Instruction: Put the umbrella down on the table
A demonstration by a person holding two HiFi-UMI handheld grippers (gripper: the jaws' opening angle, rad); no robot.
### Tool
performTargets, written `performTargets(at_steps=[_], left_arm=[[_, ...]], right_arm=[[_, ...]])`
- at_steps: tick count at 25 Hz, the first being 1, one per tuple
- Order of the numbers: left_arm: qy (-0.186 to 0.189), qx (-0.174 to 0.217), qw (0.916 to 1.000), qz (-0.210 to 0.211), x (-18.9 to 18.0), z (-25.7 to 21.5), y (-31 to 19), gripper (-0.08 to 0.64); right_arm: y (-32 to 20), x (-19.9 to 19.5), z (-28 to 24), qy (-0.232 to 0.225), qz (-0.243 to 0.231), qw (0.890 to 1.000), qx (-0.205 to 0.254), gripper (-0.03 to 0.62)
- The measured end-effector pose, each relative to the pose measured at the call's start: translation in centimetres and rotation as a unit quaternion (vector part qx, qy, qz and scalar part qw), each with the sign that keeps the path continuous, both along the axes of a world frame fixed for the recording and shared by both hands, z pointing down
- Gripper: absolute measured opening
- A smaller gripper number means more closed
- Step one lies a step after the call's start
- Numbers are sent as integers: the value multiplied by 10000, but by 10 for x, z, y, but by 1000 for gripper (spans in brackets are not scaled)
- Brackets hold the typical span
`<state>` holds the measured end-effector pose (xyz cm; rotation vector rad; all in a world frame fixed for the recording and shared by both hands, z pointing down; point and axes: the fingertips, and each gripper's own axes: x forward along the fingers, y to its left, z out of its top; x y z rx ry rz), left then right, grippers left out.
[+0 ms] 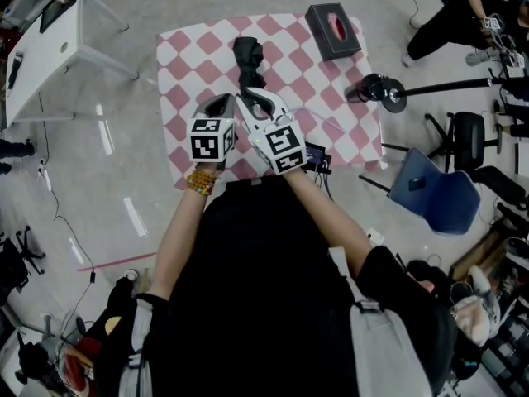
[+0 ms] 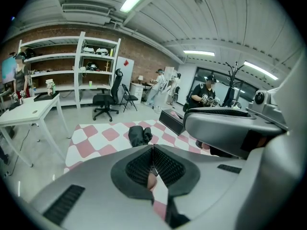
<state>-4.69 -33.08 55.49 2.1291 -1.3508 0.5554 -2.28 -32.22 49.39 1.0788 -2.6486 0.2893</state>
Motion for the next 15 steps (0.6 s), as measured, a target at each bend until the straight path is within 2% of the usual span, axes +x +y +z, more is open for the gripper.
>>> performTargets(at_steps=[15], left_arm=[[-53, -6, 10000, -7, -9, -4, 2, 15]], right_arm=[[1, -8, 5, 17, -20, 10000, -68, 57]])
